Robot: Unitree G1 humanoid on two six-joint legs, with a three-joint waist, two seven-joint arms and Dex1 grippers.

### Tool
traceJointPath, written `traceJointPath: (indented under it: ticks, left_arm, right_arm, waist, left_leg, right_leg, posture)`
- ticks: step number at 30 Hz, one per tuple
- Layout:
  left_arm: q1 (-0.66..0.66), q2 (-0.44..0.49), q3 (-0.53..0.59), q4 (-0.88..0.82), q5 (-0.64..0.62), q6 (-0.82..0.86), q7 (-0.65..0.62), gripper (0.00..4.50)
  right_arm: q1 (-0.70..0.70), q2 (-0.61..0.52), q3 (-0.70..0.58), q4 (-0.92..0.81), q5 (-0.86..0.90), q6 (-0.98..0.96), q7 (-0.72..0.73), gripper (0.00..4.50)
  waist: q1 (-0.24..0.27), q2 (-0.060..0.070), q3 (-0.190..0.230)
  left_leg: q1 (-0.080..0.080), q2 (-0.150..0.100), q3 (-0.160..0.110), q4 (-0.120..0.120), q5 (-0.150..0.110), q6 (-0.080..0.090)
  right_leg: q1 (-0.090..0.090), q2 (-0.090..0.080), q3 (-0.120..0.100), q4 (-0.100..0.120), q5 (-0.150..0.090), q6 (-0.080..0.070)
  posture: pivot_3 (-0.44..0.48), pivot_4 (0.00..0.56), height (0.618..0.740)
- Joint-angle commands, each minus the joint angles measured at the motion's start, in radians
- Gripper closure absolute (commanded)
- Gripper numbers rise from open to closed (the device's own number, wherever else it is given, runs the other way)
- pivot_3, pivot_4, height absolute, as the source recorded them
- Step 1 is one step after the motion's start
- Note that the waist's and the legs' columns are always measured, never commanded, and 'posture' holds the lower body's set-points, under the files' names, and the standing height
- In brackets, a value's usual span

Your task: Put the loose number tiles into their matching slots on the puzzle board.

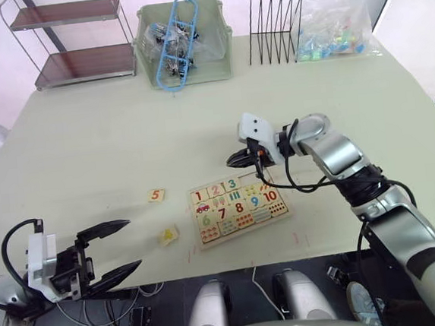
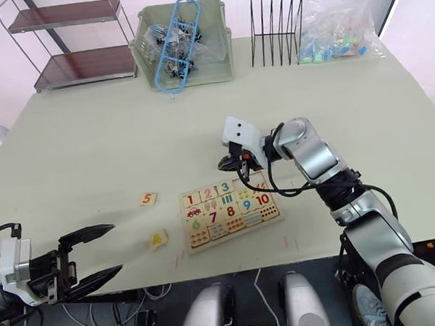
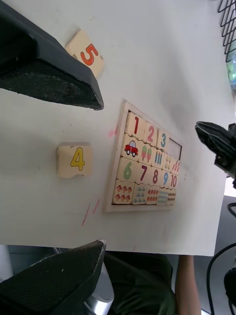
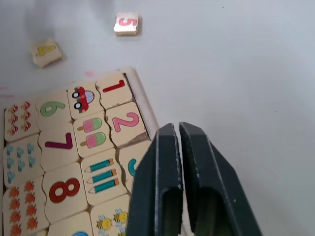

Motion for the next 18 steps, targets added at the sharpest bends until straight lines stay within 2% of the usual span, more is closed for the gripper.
traceJointPath:
  ticks: [1, 8, 18]
  left_arm:
    - [-0.002, 0.008, 0.023, 0.001, 0.004, -0.019, -0.017, 0.00]
    - [-0.015, 0.009, 0.018, 0.016, 0.008, -0.023, -0.016, 0.00]
    - [-0.028, 0.003, 0.014, 0.026, 0.022, -0.030, -0.012, 0.00]
  right_arm:
    - [0.034, 0.020, -0.047, -0.027, 0.038, -0.063, -0.031, 4.44]
    - [0.139, 0.033, -0.038, -0.014, 0.046, -0.178, -0.046, 4.44]
    - [0.176, 0.024, 0.032, 0.072, -0.032, -0.250, -0.061, 4.44]
  waist:
    - [0.000, 0.000, 0.000]
    - [0.001, 0.000, 0.000]
    - [0.001, 0.000, 0.000]
  left_leg:
    - [0.000, 0.000, 0.000, 0.000, 0.000, 0.000]
    - [0.000, 0.000, 0.000, 0.000, 0.000, 0.000]
    - [0.001, 0.000, 0.000, 0.000, 0.000, 0.000]
  right_leg:
    - [0.000, 0.000, 0.000, 0.000, 0.000, 0.000]
    - [0.000, 0.000, 0.000, 0.000, 0.000, 0.000]
    - [0.000, 0.000, 0.000, 0.000, 0.000, 0.000]
  posture:
    - [0.000, 0.150, 0.740]
    - [0.000, 0.150, 0.740]
    - [0.000, 0.150, 0.740]
